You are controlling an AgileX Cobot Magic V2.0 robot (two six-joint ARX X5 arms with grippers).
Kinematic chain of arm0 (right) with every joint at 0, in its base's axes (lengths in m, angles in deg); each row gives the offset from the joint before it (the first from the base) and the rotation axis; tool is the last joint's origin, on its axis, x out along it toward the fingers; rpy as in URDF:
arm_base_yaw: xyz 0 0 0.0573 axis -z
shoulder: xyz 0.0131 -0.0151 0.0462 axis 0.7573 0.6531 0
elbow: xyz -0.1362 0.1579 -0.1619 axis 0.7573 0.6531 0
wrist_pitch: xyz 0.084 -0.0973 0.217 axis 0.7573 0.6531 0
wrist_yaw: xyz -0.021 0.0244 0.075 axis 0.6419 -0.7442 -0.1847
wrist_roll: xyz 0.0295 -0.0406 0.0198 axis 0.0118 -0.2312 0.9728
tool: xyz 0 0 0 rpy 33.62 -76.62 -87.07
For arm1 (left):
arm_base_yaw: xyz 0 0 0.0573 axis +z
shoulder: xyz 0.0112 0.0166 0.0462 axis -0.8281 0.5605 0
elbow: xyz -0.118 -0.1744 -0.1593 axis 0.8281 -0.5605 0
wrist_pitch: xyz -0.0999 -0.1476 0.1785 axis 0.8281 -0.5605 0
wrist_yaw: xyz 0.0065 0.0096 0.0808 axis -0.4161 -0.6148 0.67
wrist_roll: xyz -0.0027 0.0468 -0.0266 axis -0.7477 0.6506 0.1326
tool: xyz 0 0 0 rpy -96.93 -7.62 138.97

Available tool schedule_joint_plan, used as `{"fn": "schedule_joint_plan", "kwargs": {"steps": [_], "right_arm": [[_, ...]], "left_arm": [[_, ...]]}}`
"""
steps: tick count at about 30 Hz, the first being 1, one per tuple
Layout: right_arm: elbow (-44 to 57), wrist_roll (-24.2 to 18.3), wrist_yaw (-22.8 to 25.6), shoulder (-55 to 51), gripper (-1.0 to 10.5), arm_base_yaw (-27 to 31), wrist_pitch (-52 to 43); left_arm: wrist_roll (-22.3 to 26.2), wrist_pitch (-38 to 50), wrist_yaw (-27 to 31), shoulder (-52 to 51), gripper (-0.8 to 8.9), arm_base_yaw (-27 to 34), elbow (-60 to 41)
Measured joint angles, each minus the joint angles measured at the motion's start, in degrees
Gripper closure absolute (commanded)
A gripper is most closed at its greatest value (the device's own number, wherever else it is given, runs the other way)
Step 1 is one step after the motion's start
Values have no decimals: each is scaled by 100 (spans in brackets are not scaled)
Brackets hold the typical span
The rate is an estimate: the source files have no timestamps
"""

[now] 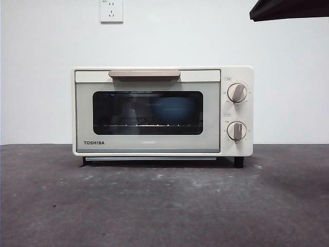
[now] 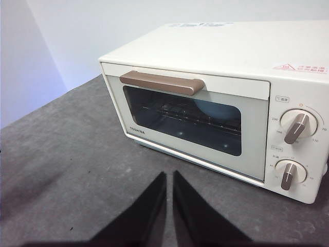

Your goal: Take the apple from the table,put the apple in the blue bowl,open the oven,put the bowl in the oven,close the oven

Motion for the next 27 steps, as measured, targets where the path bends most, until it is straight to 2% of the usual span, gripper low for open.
{"fn": "schedule_joint_plan", "kwargs": {"steps": [6,9,13,20,27], "right_arm": [[0,-203,291,-258,942,144,184],[11,-514,214,-592,942,564,195],[463,-708,-273,-1196,942,1425,140],[1572,-929,-295,-2450,942,2702,55],[2256,-955,-295,-3222,942,3165,-33]], "left_arm": [[0,2,0,0,806,0,0],[0,0,0,0,806,0,0],[0,2,0,0,806,0,0],[0,0,0,0,806,0,0],[0,2,0,0,806,0,0]]}}
